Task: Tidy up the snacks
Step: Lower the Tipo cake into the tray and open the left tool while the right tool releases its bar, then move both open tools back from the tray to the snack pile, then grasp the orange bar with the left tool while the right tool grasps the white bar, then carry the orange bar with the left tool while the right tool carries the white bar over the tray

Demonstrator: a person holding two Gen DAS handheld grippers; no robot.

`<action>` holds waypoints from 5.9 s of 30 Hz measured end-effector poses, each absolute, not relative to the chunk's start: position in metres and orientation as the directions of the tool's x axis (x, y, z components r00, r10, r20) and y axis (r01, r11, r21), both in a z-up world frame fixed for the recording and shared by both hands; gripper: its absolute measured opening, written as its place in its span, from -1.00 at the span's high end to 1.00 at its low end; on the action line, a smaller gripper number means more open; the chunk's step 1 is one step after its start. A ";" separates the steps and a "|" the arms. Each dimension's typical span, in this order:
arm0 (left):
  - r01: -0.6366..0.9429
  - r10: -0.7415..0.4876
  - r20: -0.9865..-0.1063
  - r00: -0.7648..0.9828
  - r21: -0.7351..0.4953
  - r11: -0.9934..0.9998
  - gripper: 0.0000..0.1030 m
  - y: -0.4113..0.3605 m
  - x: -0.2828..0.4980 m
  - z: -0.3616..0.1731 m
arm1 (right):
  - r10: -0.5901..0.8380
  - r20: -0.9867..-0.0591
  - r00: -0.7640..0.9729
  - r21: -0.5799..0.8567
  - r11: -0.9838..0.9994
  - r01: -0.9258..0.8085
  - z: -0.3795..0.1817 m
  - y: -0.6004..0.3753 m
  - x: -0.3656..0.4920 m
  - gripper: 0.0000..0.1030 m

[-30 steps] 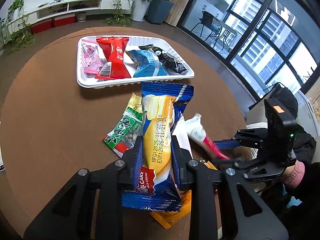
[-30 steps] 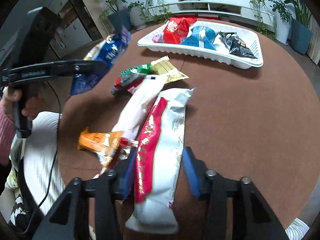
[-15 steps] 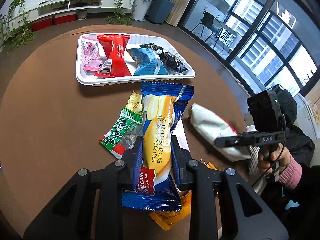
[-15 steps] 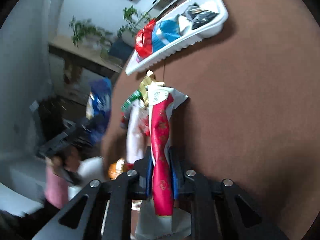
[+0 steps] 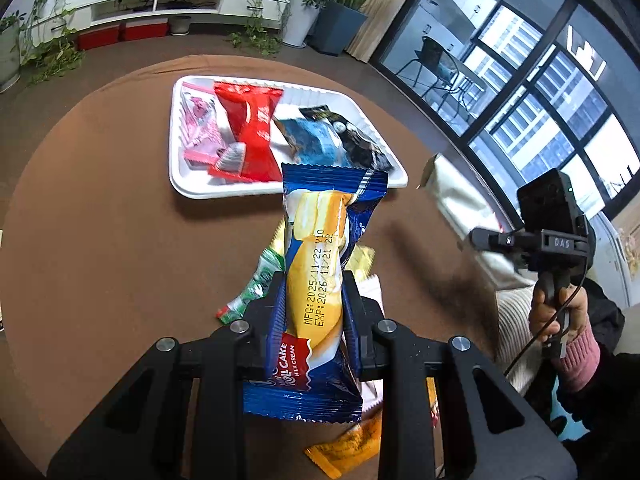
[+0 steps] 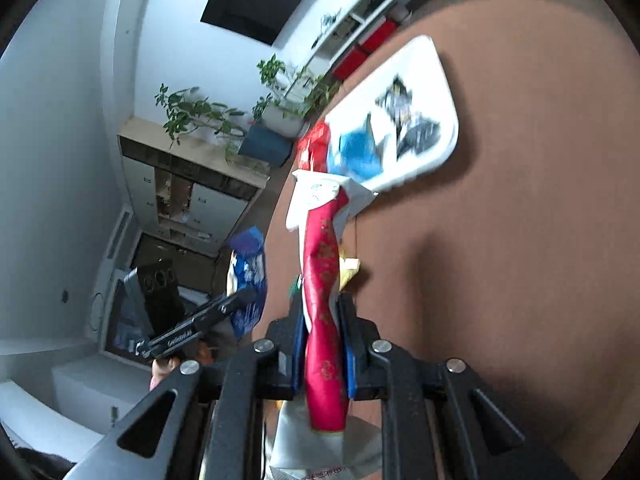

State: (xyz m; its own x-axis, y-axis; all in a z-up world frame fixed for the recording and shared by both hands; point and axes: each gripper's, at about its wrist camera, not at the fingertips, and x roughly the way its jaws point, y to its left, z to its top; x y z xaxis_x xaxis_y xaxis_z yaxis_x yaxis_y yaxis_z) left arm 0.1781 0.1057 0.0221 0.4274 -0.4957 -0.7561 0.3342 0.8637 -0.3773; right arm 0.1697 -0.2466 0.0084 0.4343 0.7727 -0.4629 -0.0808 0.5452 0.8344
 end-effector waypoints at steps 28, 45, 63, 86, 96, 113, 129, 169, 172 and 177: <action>0.116 -0.365 -0.789 0.494 -0.357 0.927 0.53 0.126 0.307 0.020 | 0.536 -0.645 0.546 0.607 0.793 -0.061 0.015 -0.270 0.309 0.67; 0.086 -0.271 -0.772 0.574 -0.273 0.958 0.23 0.121 0.326 0.014 | 0.382 -0.707 0.595 0.406 0.908 -0.100 0.023 -0.250 0.316 0.55; 0.144 -0.264 -0.755 0.601 -0.222 0.964 0.14 0.124 0.210 0.031 | 0.427 -0.625 0.654 0.367 0.899 -0.237 0.075 -0.219 0.193 0.03; 0.612 -0.406 -0.845 0.348 -0.123 0.781 0.13 0.030 0.042 -0.006 | 0.564 -0.719 0.407 0.420 0.818 -0.392 0.014 -0.111 0.100 0.02; 0.655 -0.366 -0.871 0.326 -0.070 0.752 0.13 0.016 0.038 -0.024 | 0.536 -0.766 0.354 0.405 0.831 -0.383 -0.007 -0.081 0.123 0.02; 0.659 -0.338 -0.884 0.324 -0.045 0.750 0.14 0.007 0.048 -0.034 | 0.434 -0.822 0.368 0.274 0.868 -0.413 -0.016 -0.060 0.130 0.16; 0.657 -0.336 -0.878 0.342 -0.032 0.753 0.65 0.009 0.040 -0.032 | 0.500 -0.783 0.370 0.340 0.842 -0.418 -0.017 -0.078 0.130 0.50; 0.552 -0.425 -0.814 0.396 -0.158 0.819 0.66 0.044 0.057 0.003 | 0.632 -0.628 0.454 0.579 0.769 -0.269 0.006 -0.166 0.133 0.51; 0.538 -0.432 -0.806 0.404 -0.173 0.825 0.66 0.046 0.064 0.008 | 0.628 -0.625 0.465 0.581 0.771 -0.261 0.008 -0.172 0.135 0.51; 0.511 -0.433 -0.797 0.420 -0.186 0.839 0.66 0.050 0.084 0.017 | 0.617 -0.622 0.482 0.577 0.777 -0.251 0.014 -0.183 0.141 0.50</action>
State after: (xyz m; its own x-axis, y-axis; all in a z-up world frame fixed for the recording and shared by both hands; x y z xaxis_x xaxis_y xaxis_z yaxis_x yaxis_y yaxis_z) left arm 0.0835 0.0499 0.0172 0.4204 -0.4329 -0.7974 0.5109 0.8392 -0.1863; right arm 0.1409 -0.1828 0.0137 0.4818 0.6171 -0.6221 -0.2507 0.7774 0.5769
